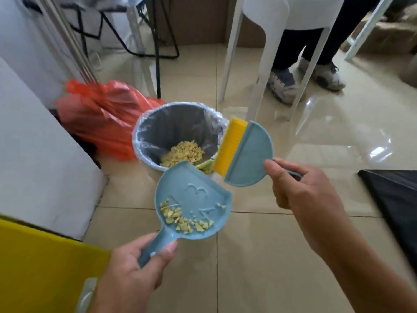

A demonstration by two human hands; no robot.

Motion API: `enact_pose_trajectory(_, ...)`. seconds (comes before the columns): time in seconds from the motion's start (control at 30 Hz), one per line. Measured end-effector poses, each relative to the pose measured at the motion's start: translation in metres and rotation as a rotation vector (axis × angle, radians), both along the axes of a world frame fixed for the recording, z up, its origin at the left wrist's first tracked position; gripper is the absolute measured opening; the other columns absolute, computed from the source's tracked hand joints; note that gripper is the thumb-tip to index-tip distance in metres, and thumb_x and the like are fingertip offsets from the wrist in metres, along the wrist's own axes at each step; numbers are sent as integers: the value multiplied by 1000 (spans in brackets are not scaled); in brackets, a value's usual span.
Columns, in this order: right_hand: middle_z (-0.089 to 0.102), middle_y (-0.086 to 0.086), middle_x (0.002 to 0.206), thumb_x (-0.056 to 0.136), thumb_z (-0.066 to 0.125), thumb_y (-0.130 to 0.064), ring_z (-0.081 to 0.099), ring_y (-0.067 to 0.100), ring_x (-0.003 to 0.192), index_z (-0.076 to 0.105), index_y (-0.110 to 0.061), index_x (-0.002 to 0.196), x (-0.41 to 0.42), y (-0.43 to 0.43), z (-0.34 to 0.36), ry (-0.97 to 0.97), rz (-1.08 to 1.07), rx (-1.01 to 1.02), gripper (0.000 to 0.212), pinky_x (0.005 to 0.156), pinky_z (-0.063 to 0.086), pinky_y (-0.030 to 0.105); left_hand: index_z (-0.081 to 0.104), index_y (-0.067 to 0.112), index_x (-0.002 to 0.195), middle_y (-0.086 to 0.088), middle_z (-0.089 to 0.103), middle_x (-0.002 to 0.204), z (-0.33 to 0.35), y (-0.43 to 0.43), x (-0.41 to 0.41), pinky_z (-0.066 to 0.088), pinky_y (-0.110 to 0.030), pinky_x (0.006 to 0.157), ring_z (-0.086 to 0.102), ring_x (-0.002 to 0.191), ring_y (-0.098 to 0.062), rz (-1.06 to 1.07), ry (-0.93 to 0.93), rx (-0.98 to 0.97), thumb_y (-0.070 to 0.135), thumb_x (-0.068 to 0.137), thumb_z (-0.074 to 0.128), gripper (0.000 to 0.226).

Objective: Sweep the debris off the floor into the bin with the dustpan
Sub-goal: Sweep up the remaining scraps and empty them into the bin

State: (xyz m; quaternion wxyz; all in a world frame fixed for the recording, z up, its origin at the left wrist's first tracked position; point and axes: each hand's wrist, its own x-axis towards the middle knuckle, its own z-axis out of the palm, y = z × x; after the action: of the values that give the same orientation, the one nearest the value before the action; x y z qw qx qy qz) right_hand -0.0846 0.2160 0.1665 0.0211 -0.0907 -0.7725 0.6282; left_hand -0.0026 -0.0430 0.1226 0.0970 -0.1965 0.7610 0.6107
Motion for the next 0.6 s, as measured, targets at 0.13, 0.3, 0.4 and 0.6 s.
enact_pose_trajectory(0.13,37,-5,54,99,62,-25,31,11,50,71,-11,117,-43,-15,6,20,-9,-253,25,44,32,21,70,30,73,3,45,43,51,3,-44,33,-24,45,39,41,-11,8,249,-371,49,82,76,22)
enact_pose_trajectory(0.3,30,-6,54,101,59,-22,24,11,47,70,-10,101,-67,-5,-13,-15,-68,-366,16,41,26,21,69,20,130,-12,75,76,33,3,-113,56,-42,59,70,67,-38,-3,542,-1099,29,95,67,36)
enact_pose_trajectory(0.4,27,-4,55,101,58,-21,20,13,46,60,-18,75,-75,18,-46,-94,-190,-284,27,43,20,24,57,13,144,-15,75,86,-6,-5,-135,60,-44,55,71,62,-35,-83,569,-1310,10,97,64,48)
enact_pose_trajectory(0.6,48,-7,60,101,53,-27,44,16,57,71,-19,93,-105,76,-110,-99,-287,313,21,52,33,28,52,15,149,-14,70,83,-27,-12,-135,58,-45,50,64,55,-32,-76,678,-1270,10,100,59,50)
